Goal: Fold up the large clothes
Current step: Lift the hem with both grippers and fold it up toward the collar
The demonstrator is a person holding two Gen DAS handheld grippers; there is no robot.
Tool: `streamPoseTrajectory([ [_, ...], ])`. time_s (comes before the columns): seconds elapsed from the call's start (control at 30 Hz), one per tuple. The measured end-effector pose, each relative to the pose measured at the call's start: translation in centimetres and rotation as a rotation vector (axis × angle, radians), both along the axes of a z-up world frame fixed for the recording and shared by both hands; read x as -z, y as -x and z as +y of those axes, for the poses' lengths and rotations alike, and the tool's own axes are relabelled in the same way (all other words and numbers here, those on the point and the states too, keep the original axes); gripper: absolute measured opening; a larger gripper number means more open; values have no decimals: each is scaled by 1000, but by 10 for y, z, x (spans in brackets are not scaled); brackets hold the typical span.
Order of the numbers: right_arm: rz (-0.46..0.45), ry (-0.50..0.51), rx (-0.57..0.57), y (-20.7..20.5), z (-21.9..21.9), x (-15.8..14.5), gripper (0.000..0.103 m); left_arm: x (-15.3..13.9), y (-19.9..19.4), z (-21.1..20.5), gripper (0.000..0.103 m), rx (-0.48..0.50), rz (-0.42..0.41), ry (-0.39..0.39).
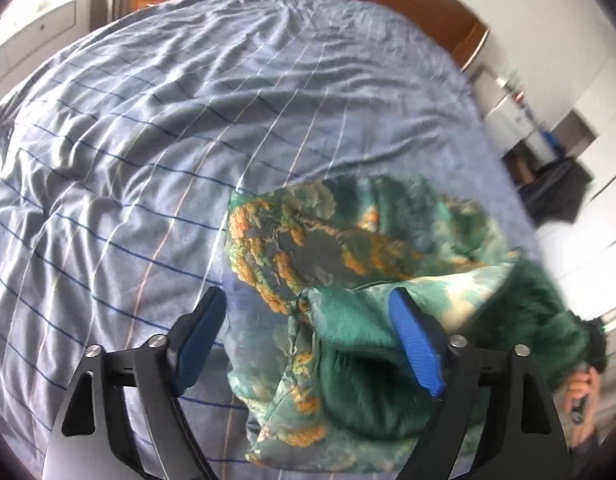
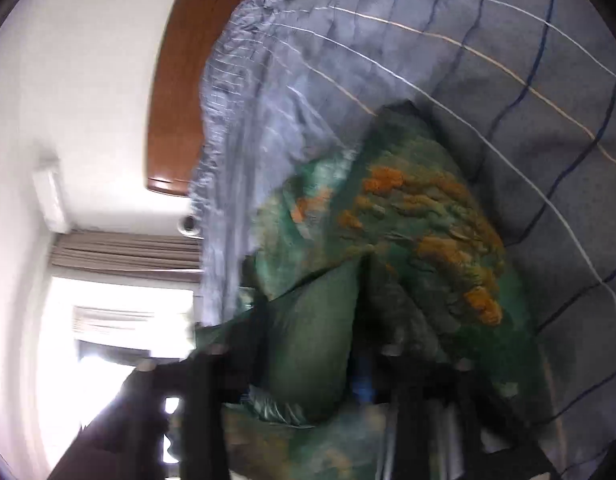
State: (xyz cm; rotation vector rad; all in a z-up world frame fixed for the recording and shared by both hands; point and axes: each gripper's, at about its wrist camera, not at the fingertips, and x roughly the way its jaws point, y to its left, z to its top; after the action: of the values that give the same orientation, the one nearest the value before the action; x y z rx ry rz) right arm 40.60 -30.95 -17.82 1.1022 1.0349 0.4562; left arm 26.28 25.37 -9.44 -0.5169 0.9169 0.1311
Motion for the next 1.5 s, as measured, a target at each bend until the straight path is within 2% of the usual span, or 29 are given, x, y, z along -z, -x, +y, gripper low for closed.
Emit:
streamPoseTrajectory([
  [0.03, -21, -3, 9, 1, -4, -10, 65, -6, 10, 4, 93, 21, -29, 0],
  [0.07, -48, 9, 15, 5, -7, -21, 71, -8, 14, 5, 95, 44, -41, -10],
  [0.17, -132, 87, -46, 8, -9, -52, 75, -5, 27, -6, 95, 200, -20, -91],
  [0.23, -201, 309, -151, 10, 5, -72, 76, 11, 25, -23, 95, 304, 37, -160],
  [0.27, -227, 399, -193, 10, 12, -76, 76, 17, 20, -30, 95, 323, 55, -185],
  [0.33, -290, 661, -323, 8, 46, -76, 76, 29, 3, -43, 95, 338, 81, -216],
  [0.37, -304, 751, -375, 5, 64, -71, 76, 32, -4, -47, 93, 347, 84, -217],
  [0.43, -287, 839, -442, -5, 85, -54, 76, 34, -22, -58, 92, 349, 74, -245],
  [0.53, -210, 857, -432, -28, 97, -33, 76, 34, -41, -68, 92, 347, 70, -270],
  [0.6, -183, 829, -397, -35, 94, -26, 76, 34, -48, -71, 84, 334, 68, -258],
  [0.63, -178, 813, -387, -33, 93, -26, 63, 35, -53, -72, 63, 328, 78, -256],
  [0.67, -177, 807, -379, -34, 91, -25, 35, 35, -54, -73, 26, 320, 86, -263],
  [0.7, -183, 808, -369, -33, 91, -28, 27, 36, -56, -74, 15, 295, 100, -297],
  [0.77, -222, 833, -364, -27, 94, -37, 17, 34, -53, -72, 12, 282, 88, -296],
  [0.87, -321, 925, -360, -6, 96, -65, 13, 17, -44, -69, 10, 245, 47, -322],
  [1.03, -559, 1123, -269, 4, 112, -133, 12, -47, -48, -60, 10, 129, -104, -352],
  [1.07, -590, 1142, -250, 2, 115, -142, 12, -56, -51, -62, 10, 116, -130, -374],
  [1.17, -680, 1180, -164, -14, 127, -167, 11, -68, -69, -72, 10, 64, -196, -512],
  [1.23, -701, 1196, -127, -29, 133, -169, 11, -51, -87, -77, 10, 28, -189, -597],
  [1.3, -673, 1217, -131, -49, 137, -153, 11, -21, -101, -74, 10, 14, -139, -626],
  [1.37, -594, 1229, -161, -70, 138, -123, 11, 15, -113, -67, 10, 10, -67, -606],
  [1.43, -513, 1242, -198, -83, 135, -86, 11, 60, -118, -55, 10, 8, 8, -550],
  [1.5, -428, 1230, -248, -90, 127, -45, 11, 84, -115, -50, 12, 18, 21, -508],
])
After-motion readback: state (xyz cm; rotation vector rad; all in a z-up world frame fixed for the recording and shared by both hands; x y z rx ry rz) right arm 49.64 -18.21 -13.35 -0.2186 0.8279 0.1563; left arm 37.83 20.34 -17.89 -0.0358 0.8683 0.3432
